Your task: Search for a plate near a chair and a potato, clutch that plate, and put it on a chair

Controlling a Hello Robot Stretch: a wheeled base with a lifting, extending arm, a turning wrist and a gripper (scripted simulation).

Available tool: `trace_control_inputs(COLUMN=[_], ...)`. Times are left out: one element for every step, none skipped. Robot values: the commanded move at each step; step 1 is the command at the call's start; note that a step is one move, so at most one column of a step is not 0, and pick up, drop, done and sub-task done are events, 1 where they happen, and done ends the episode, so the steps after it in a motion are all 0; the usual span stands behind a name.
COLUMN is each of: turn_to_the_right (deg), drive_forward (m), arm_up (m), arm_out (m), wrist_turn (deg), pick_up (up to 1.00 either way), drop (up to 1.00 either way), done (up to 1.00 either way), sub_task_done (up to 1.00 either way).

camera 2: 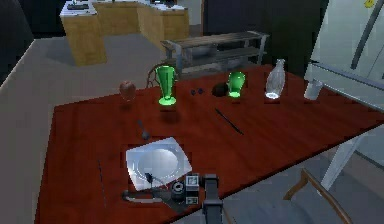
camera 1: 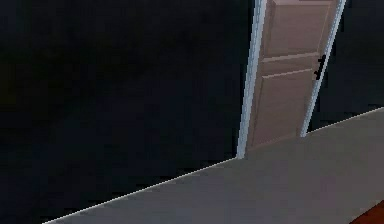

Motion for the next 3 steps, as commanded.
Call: trace_control_inputs(turn_to_the_right=[0.0, 0.0, 0.0], drive_forward=[0.00, 0.00, 0.00], arm_up=[0.10, 0.20, 0.00], arm_out=[0.00, 0.00, 0.00], wrist_turn=[0.0, 0.0, -45.0], pick_up=[0.00, 0.00, 0.00], drop=[0.00, 0.00, 0.00], done=[0.00, 0.00, 0.00], sub_task_done=[0.00, 0.00, 0.00])
